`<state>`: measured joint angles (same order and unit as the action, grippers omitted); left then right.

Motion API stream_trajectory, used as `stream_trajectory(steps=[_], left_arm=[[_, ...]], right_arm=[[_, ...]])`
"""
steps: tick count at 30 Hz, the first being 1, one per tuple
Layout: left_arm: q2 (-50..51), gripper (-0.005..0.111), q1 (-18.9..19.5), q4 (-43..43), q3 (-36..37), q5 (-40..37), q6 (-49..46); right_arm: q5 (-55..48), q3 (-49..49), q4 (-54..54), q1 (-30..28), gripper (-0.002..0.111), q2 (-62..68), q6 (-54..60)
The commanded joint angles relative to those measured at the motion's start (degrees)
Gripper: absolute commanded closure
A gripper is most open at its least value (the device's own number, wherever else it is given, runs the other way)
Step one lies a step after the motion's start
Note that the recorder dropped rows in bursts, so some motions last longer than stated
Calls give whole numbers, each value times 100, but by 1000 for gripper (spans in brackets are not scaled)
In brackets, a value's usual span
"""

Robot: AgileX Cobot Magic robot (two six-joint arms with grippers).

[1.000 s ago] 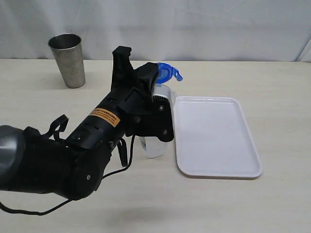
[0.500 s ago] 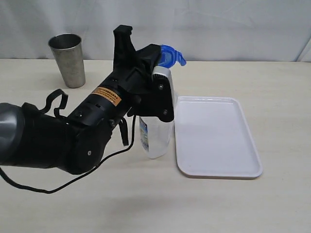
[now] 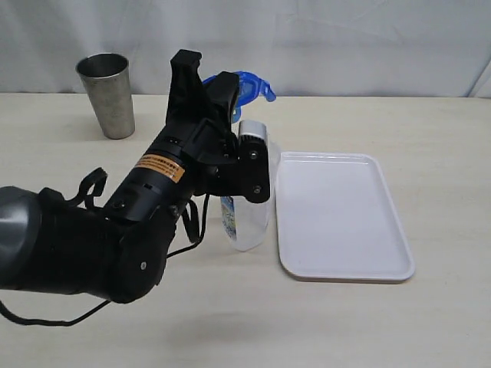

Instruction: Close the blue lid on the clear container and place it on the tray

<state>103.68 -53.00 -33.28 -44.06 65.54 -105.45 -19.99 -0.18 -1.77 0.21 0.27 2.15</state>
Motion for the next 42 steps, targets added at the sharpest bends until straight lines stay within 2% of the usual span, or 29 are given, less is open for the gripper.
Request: stream_trajectory(steps=[1, 6, 19, 25, 42], left_arm=[[-19, 107, -199, 9, 158, 300, -6], [-19, 107, -431, -50, 192, 384, -6], [-19, 107, -584, -340, 266, 378, 205], [-19, 107, -837, -451, 266, 353, 204], [-19, 107, -1001, -875, 266, 10, 162]], right_arm=[[36, 18, 4, -24, 104, -27, -5], [36, 18, 4, -24, 104, -27, -5], [36, 18, 4, -24, 104, -27, -5], [36, 18, 4, -24, 104, -27, -5], [36, 18, 4, -24, 104, -27, -5]])
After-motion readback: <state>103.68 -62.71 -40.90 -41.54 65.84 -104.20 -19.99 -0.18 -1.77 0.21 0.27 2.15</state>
